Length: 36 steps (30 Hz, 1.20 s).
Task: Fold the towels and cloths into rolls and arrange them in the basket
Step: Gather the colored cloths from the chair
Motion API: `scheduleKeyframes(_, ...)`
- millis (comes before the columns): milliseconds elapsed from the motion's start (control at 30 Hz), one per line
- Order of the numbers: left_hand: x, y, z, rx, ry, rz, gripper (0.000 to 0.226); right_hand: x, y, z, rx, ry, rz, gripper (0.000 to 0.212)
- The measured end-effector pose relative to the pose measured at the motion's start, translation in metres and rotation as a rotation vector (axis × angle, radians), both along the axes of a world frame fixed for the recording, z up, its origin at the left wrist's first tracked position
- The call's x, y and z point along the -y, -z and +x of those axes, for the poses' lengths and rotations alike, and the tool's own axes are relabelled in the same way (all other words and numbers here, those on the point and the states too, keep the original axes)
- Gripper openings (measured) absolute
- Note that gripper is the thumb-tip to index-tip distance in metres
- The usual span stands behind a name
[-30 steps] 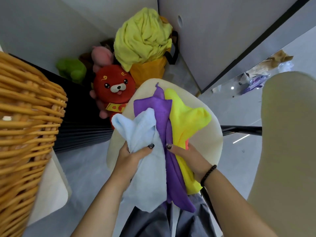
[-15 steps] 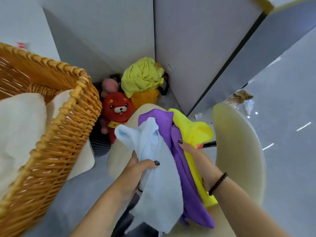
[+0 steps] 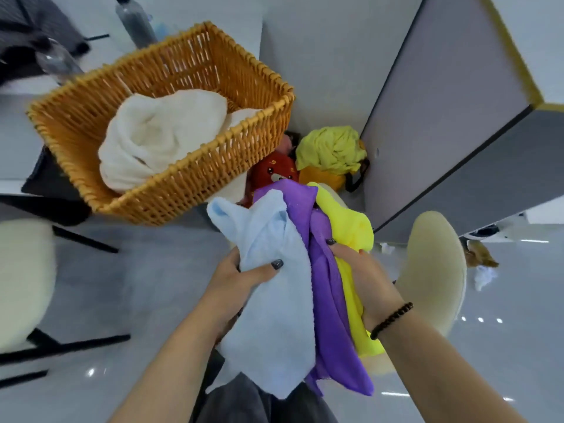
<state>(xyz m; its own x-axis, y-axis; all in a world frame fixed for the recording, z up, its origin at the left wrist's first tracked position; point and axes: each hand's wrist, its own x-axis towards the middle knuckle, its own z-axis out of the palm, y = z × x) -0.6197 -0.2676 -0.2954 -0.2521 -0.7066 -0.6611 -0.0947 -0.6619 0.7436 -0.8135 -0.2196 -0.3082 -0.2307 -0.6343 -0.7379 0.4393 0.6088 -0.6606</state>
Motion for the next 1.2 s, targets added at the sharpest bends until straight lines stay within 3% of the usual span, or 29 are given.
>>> scheduleKeyframes(100, -0.022, -0.01, 0.029, 0.015, -0.099, -0.019, 0.056, -0.002, -0.013, 0.027, 0.01, -0.081, -0.012, 0.03)
scheduleKeyframes(267, -0.057, -0.018, 0.086, 0.028, -0.345, -0.043, 0.032, -0.005, -0.021, 0.092, 0.109, -0.289, 0.003, 0.057)
scheduleKeyframes(533, -0.135, -0.008, 0.218, 0.027, -0.676, 0.009, 0.029, -0.028, -0.022, 0.232, 0.149, -0.63, -0.053, 0.043)
scheduleKeyframes(633, -0.159, -0.002, 0.251, 0.045, -0.704, 0.014, 0.031, -0.037, -0.018, 0.268, 0.118, -0.692, -0.051, 0.038)
scheduleKeyframes(733, -0.198, 0.001, 0.306, 0.048, -0.78, 0.015, 0.024, -0.06, -0.014, 0.332, 0.07, -0.803, -0.028, 0.062)
scheduleKeyframes(767, -0.213, 0.004, 0.326, 0.05, -0.803, 0.017, 0.024, -0.07, -0.014, 0.352, 0.077, -0.843, -0.033, 0.056)
scheduleKeyframes(867, -0.256, 0.006, 0.384, 0.051, -0.886, 0.025, 0.025, -0.101, -0.018, 0.414, 0.082, -0.907, -0.012, 0.004)
scheduleKeyframes(933, -0.284, 0.006, 0.421, 0.032, -0.925, 0.025, 0.029, -0.123, -0.032, 0.459, 0.083, -0.922, 0.004, 0.015)
scheduleKeyframes(1000, -0.308, 0.004, 0.457, 0.018, -0.954, 0.027, 0.04, -0.141, -0.021, 0.494, 0.114, -0.965, 0.018, 0.007)
scheduleKeyframes(1100, -0.341, 0.0, 0.51, 0.027, -1.011, 0.026, 0.05, -0.165, -0.009, 0.554, 0.176, -1.038, 0.091, 0.041)
scheduleKeyframes(1200, -0.371, -0.003, 0.553, 0.045, -1.062, 0.02, 0.05, -0.185, -0.007, 0.604, 0.198, -1.101, 0.132, 0.056)
